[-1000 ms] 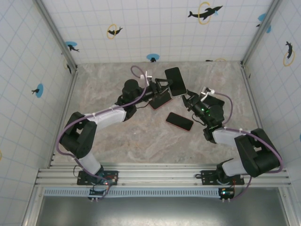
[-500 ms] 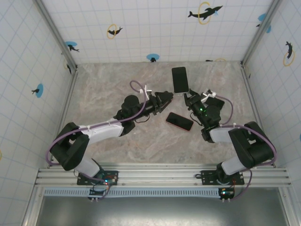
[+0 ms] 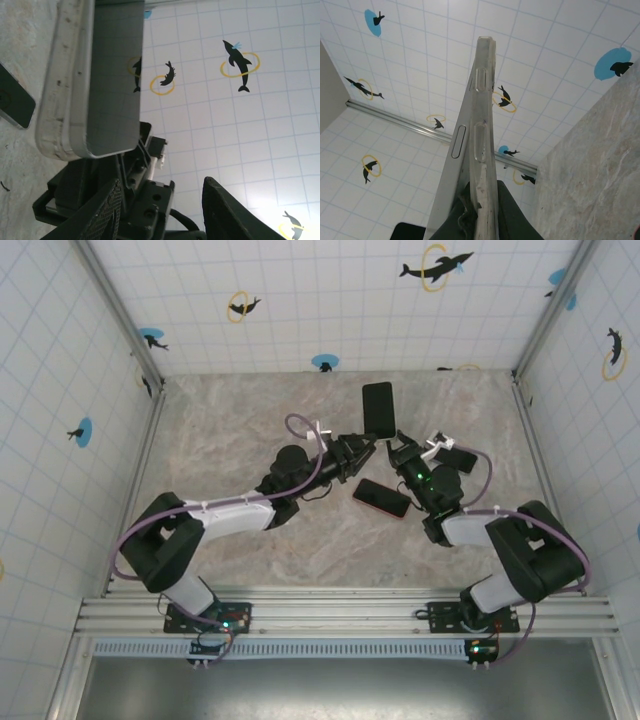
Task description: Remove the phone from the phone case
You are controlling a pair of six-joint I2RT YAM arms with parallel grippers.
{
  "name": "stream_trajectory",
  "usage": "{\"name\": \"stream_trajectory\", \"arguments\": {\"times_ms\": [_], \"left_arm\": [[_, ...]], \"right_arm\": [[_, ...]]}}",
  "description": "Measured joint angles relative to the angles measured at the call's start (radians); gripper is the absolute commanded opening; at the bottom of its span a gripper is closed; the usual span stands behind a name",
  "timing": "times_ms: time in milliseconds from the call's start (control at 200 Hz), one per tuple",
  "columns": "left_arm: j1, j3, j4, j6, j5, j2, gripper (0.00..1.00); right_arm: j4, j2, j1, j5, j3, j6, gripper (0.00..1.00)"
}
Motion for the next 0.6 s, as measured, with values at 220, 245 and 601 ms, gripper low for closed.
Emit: {"name": "stream_trajectory", "arguments": {"times_ms": [220, 245, 601], "left_arm": [[-0.003, 0.003, 0.001, -0.018, -0.011, 0.031, 0.43], [-0.003, 0.005, 0.001, -0.018, -0.011, 0.034, 0.43], [-0.005, 0.039, 0.016, -0.022, -0.014, 0.048, 0.42]], "right_arm": [[-0.009, -0.017, 0.007, 0.014, 0.0, -0.031, 0.0], [-0.009, -0.017, 0.008, 0.014, 0.0, -0.032, 0.0], [-0.018, -0.034, 0.018, 0.022, 0.0, -0.051, 0.0]]}}
